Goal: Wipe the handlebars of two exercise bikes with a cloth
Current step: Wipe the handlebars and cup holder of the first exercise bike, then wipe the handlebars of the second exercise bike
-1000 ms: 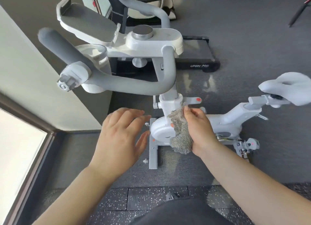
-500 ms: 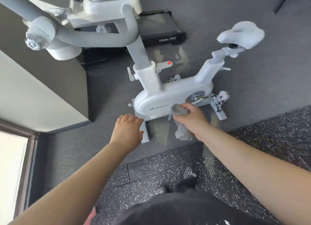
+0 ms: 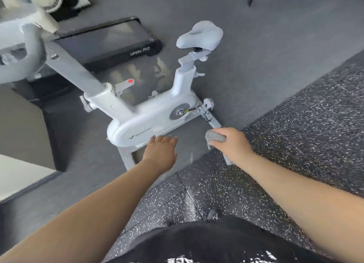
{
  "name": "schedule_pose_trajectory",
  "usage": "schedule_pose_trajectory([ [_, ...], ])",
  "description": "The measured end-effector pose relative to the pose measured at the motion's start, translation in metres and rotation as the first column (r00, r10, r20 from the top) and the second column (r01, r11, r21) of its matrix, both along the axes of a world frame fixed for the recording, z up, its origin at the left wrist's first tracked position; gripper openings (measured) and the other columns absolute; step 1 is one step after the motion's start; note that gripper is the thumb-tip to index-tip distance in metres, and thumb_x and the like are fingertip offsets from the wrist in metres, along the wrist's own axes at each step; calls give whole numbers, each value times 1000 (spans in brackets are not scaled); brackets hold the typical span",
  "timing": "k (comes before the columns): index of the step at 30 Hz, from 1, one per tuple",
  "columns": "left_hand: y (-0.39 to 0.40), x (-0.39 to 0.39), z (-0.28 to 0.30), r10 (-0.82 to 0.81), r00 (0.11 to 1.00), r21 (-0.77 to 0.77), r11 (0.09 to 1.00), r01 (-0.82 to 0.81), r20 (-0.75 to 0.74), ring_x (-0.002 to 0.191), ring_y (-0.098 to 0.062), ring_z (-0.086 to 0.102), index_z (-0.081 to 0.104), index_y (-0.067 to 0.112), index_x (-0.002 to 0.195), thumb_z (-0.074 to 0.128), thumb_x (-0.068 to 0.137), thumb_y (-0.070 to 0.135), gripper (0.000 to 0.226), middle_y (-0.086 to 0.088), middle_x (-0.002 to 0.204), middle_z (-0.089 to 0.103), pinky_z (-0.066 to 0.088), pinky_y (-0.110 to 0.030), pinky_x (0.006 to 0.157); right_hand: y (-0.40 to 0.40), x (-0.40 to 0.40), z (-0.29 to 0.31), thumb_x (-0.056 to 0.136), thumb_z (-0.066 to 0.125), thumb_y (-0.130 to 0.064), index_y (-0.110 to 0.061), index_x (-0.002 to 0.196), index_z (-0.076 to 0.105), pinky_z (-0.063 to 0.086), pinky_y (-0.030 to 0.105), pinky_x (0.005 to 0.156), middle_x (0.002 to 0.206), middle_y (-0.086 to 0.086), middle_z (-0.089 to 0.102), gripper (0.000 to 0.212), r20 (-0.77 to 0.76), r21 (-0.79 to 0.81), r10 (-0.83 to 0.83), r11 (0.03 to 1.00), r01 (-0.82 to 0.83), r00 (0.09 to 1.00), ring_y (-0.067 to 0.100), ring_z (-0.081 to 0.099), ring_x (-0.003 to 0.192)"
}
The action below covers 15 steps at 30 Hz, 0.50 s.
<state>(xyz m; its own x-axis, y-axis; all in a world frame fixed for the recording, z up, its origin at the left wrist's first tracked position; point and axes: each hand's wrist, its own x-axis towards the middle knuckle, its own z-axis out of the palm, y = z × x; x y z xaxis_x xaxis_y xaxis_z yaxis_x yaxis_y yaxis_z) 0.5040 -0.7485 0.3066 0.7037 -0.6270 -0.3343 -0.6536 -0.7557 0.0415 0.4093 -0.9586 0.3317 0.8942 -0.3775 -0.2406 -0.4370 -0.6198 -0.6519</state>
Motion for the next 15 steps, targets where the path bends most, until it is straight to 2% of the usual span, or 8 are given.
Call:
schedule_pose_trajectory([
  [3, -53, -7, -4, -40, 999, -8, 999, 40, -11, 144, -26, 24, 16, 20, 152, 44, 96, 40, 65, -4, 158, 26, 12, -45, 120, -49, -12, 1, 80, 67, -29, -33, 111, 68, 50, 35, 79, 106, 2, 66, 31, -26, -84, 2, 996, -4, 1000, 23, 62, 96],
  [7, -115, -12, -6, -82, 997, -16, 996, 82, -7, 145, -27, 24, 16, 20, 152, 45, 96, 41, 67, -5, 158, 26, 13, -45, 119, -107, -18, -4, 83, 68, -27, -28, 120, 65, 47, 34, 80, 112, 8, 61, 38, -62, -178, -19, 984, 8, 998, 28, 59, 98],
  [15, -191, -6, -13, -140, 990, 5, 990, 140, -11, 146, -27, 19, 14, 21, 152, 46, 96, 41, 67, -5, 159, 21, 10, -47, 119, -180, -20, -25, 87, 65, -24, -32, 122, 61, 52, 37, 80, 113, 7, 58, 36, -108, -256, -131, 961, 99, 986, 28, 60, 93],
])
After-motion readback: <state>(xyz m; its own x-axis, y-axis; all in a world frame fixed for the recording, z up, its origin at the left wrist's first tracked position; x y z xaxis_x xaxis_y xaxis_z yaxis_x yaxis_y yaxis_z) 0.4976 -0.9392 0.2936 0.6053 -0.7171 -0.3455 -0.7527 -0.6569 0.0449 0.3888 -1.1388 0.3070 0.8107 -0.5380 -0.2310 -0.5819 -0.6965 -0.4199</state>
